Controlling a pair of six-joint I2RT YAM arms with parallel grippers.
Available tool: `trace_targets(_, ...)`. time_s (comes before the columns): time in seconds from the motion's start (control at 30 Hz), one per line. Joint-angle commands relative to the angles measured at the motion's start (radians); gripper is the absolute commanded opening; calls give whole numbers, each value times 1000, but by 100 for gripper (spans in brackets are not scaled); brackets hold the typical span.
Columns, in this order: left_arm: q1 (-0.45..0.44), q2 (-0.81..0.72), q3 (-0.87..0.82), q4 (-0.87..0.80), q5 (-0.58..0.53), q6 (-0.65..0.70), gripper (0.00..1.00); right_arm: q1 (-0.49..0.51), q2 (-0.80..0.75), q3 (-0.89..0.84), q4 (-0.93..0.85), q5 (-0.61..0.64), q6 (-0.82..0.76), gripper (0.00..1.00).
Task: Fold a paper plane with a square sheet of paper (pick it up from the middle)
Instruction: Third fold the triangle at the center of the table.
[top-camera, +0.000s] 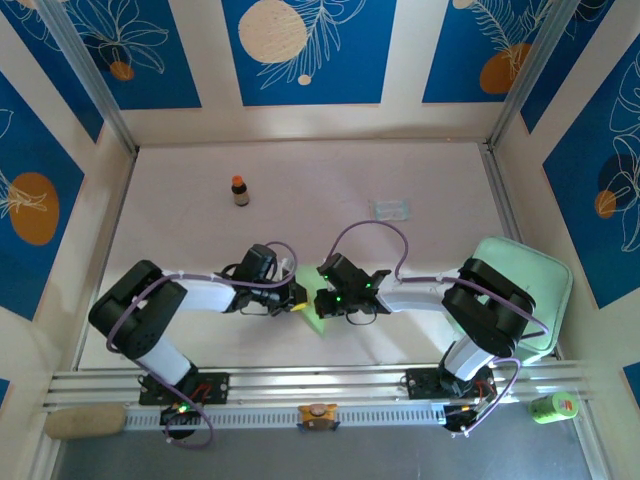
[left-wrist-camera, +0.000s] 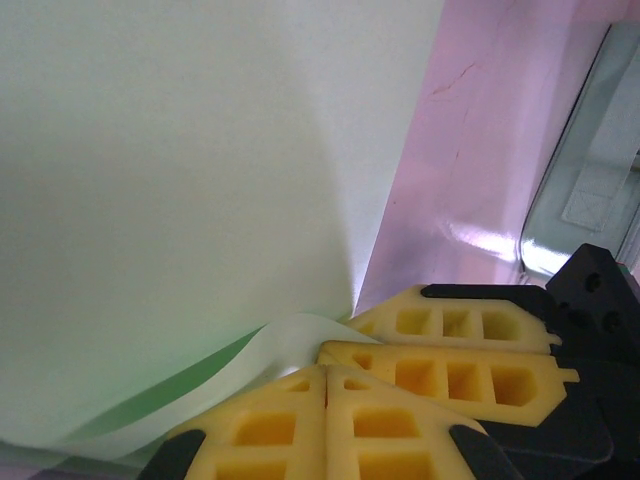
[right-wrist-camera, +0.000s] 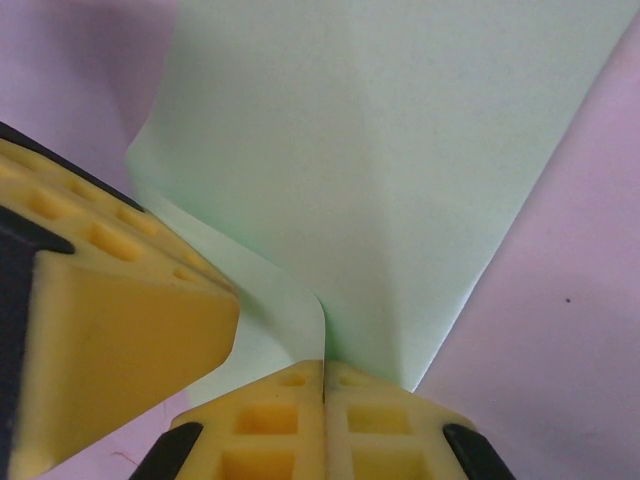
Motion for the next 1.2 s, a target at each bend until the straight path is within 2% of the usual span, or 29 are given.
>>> trace_targets(0.0,-7,-52,-1,-21,-4,29,1,-8,20,-29,-53,4,-11,3)
trace_targets(0.2,-6,-103,0,-93,-40,50,4,-9,21,-27,-55,5,-13,3)
trace_targets(0.43,-6,-50,-8,-56,-14,46,4,-11,22,-27,-54,4,-12,3)
trace_targets(0.87,-7,27,-29,-73,-35,72,1,-10,10,-29,-51,-5,-11,4)
trace_targets(1.03,-7,20,-30,-87,-41,76,0,-11,-11,-18,-63,-7,-7,10)
trace_targets(1.17,-7,19,-29,-91,-45,78,0,-13,-44,2,-98,-7,-5,19)
